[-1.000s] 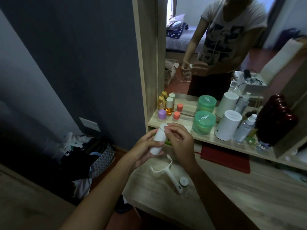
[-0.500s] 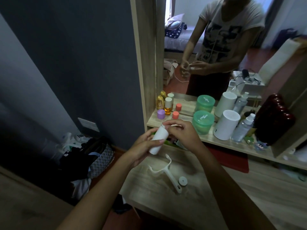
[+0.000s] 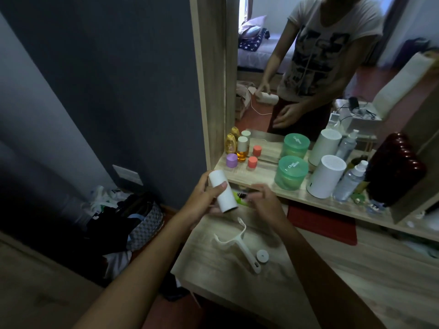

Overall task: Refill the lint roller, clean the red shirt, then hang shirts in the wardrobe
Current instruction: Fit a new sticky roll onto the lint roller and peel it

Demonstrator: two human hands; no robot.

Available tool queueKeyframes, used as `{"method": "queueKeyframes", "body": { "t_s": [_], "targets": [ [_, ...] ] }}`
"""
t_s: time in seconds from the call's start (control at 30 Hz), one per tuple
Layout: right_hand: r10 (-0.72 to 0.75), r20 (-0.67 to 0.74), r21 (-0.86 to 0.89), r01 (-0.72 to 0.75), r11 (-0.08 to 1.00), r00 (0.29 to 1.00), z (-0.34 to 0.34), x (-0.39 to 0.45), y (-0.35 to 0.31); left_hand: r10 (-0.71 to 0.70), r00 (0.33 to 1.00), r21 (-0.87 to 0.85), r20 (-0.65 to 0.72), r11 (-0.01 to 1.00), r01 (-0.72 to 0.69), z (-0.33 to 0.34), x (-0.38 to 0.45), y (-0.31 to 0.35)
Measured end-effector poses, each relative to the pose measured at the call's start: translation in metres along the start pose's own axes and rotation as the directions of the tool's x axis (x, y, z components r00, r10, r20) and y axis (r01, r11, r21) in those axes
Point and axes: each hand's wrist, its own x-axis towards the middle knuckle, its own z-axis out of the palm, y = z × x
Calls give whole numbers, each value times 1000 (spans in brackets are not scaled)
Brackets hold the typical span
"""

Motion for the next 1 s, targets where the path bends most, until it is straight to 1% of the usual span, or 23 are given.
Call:
{"method": "queueKeyframes", "body": {
  "t_s": [0.03,0.07,0.1,0.13,0.17,0.23,0.33,0.47,0.53,0.6,0.63,0.67,0.7,0.73,0.8,0.83,0.9,1.0],
  "targets": [
    [1,91,-298,26,954,996,-3,2,27,-35,999,-30,-4,999,35,-2,1,1],
    [45,214,-524,76,848,976,-5,2,54,-60,998,-52,-9,997,60,-5,2,0],
    [112,308,-651,124,749,945,-8,0,79,-82,996,-73,-17,994,81,-7,2,-1],
    [183,368,-707,147,692,912,-10,-6,101,-102,994,-96,-28,990,99,-9,3,-3],
    [230,404,-721,153,675,885,-11,-13,116,-122,992,-125,-43,985,116,-10,4,-5],
    [243,422,-719,159,677,873,-12,-30,135,-161,985,-200,-66,969,145,-12,3,-9],
    [199,364,-741,154,654,910,-6,-47,149,-214,973,-283,-83,941,183,-13,3,-15],
    [114,318,-727,165,666,941,0,-52,156,-247,966,-297,-80,931,214,-14,1,-17],
    [61,262,-726,155,670,963,3,-54,155,-267,961,-305,-71,923,234,-15,1,-16],
    [18,140,-672,82,736,990,7,-55,142,-290,953,-298,-88,920,253,-15,3,-16],
    [-45,78,-606,83,791,996,11,-54,127,-306,947,-293,-99,918,266,-15,5,-17],
    [-139,14,-519,126,846,990,15,-51,108,-317,942,-301,-107,914,273,-14,7,-17],
    [-224,-57,-422,180,889,973,19,-51,82,-324,939,-316,-114,908,275,-14,9,-17],
    [-308,-126,-334,252,908,943,24,-51,54,-330,937,-332,-120,902,275,-12,9,-16],
    [-448,-225,-189,412,891,866,31,-55,-3,-332,936,-379,-121,887,265,-10,10,-15],
    [-502,-242,-145,481,865,830,33,-58,-24,-327,938,-410,-117,876,254,-9,11,-14],
    [-603,-210,-172,579,797,769,38,-63,-48,-323,941,-463,-100,852,243,-6,10,-12],
    [-665,-140,-277,616,738,734,44,-64,-49,-309,947,-489,-87,841,230,-2,9,-9]
  ]
}}
